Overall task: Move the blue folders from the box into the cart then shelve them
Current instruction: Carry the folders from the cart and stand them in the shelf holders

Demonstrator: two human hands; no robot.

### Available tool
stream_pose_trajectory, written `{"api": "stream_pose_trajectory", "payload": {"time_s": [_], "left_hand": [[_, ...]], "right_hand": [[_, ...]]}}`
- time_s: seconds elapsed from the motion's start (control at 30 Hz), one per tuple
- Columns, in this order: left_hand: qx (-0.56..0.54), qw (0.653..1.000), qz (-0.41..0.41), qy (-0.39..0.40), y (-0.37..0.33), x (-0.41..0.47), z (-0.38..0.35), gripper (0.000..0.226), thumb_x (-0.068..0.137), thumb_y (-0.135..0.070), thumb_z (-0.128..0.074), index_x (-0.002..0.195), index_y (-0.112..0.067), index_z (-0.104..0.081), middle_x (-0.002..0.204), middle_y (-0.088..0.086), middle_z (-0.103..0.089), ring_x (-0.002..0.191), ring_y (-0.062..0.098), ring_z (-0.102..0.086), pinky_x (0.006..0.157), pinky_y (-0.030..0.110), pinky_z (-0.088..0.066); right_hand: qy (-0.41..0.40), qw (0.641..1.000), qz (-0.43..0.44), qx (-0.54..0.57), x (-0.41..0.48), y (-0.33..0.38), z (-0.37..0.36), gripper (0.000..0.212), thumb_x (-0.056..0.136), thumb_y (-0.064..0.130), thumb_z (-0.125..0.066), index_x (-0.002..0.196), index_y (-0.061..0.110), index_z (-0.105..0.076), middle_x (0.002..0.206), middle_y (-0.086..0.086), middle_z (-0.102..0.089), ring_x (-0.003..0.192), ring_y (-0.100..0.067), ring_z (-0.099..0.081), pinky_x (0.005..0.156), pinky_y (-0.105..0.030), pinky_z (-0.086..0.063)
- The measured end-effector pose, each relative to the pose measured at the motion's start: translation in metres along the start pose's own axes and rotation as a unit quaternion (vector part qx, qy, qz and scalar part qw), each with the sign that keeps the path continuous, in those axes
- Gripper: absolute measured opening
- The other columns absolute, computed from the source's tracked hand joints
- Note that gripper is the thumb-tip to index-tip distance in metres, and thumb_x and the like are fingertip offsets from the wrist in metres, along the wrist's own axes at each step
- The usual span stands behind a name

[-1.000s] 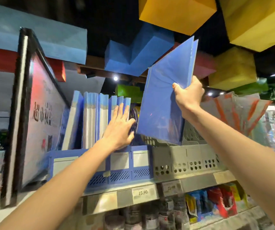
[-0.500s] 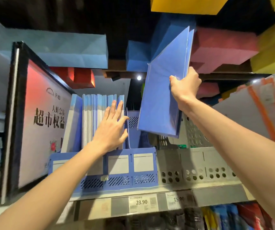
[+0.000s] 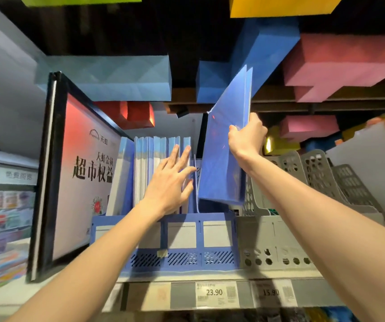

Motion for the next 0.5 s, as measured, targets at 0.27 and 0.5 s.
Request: {"api": "stream_pose_trajectory", "payload": {"time_s": [0.27,0.5], "left_hand": [[0.001,1.0,0.002,-0.015,0.0016,-0.0018,-0.0035,0.036,0.1,-0.04,-0.047,0.132,-0.029,-0.06,0.169,-0.001,-0.006,0.156,0.023,0.003,0.122,0.041,-0.015],[-0.007,1.0,0.002,-0.019,0.0023,-0.003,-0.0037,0.034,0.1,-0.04,-0.048,0.13,-0.029,-0.06,0.169,0.0,-0.007,0.156,0.023,0.002,0.122,0.042,-0.016]], "right_hand": [[-0.004,0.999,0.014,-0.035,0.0033,0.0055,0.0018,0.032,0.097,0.017,-0.06,0.127,0.008,-0.052,0.13,-0.013,-0.057,0.117,-0.029,-0.057,0.084,-0.029,-0.047],[0.002,0.997,0.034,-0.069,-0.0032,0.006,-0.0049,0.035,0.099,0.018,-0.058,0.132,0.009,-0.049,0.134,-0.013,-0.055,0.123,-0.03,-0.054,0.089,-0.034,-0.048]]}}
Point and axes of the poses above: each hand's wrist, its own x-axis towards the middle knuckle, its own z-axis out of the back of the hand, y = z × x, the point moved 4 cm from there along x, towards the middle knuckle
